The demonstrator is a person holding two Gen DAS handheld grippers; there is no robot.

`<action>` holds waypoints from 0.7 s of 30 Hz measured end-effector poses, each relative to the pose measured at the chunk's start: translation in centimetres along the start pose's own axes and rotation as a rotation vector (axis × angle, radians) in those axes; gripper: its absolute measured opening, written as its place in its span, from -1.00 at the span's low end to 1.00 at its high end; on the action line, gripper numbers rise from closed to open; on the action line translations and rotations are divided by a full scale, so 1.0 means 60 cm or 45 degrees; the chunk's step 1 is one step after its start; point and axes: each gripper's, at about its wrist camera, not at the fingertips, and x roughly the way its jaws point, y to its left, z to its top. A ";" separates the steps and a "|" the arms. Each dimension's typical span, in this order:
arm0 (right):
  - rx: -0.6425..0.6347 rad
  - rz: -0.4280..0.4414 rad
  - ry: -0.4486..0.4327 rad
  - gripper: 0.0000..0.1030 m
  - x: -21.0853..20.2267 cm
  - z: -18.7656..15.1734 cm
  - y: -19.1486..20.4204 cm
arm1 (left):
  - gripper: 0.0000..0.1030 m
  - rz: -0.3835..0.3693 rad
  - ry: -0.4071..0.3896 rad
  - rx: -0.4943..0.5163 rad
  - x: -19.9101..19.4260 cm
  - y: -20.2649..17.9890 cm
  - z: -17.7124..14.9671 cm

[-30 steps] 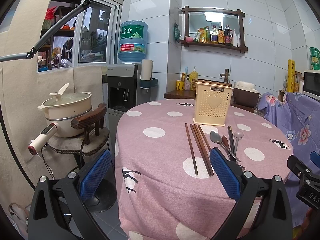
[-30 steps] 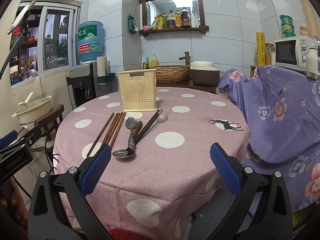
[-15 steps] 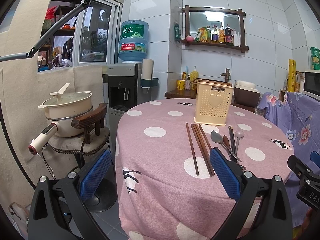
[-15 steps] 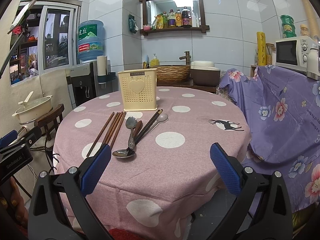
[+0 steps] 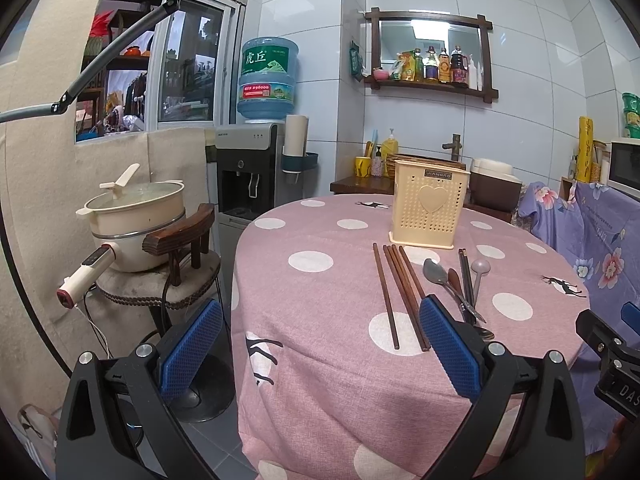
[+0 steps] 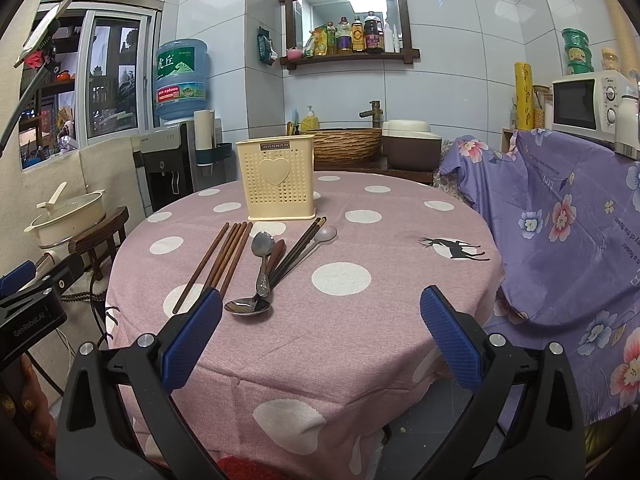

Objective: Organize utensils

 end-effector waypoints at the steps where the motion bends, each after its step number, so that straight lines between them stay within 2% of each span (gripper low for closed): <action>1: 0.000 0.000 0.001 0.90 0.001 0.000 0.000 | 0.90 0.002 0.002 0.001 0.002 -0.002 0.000; 6: 0.006 -0.003 0.022 0.90 0.012 -0.001 -0.002 | 0.90 0.005 0.023 0.005 0.007 0.000 -0.004; 11: 0.032 -0.021 0.091 0.90 0.033 -0.003 -0.012 | 0.90 -0.003 0.088 0.005 0.027 -0.001 -0.006; 17: 0.066 -0.039 0.263 0.90 0.095 0.004 -0.035 | 0.90 -0.048 0.222 0.066 0.082 -0.006 0.008; 21: 0.094 -0.037 0.331 0.90 0.146 0.025 -0.051 | 0.77 -0.084 0.304 0.078 0.135 -0.004 0.029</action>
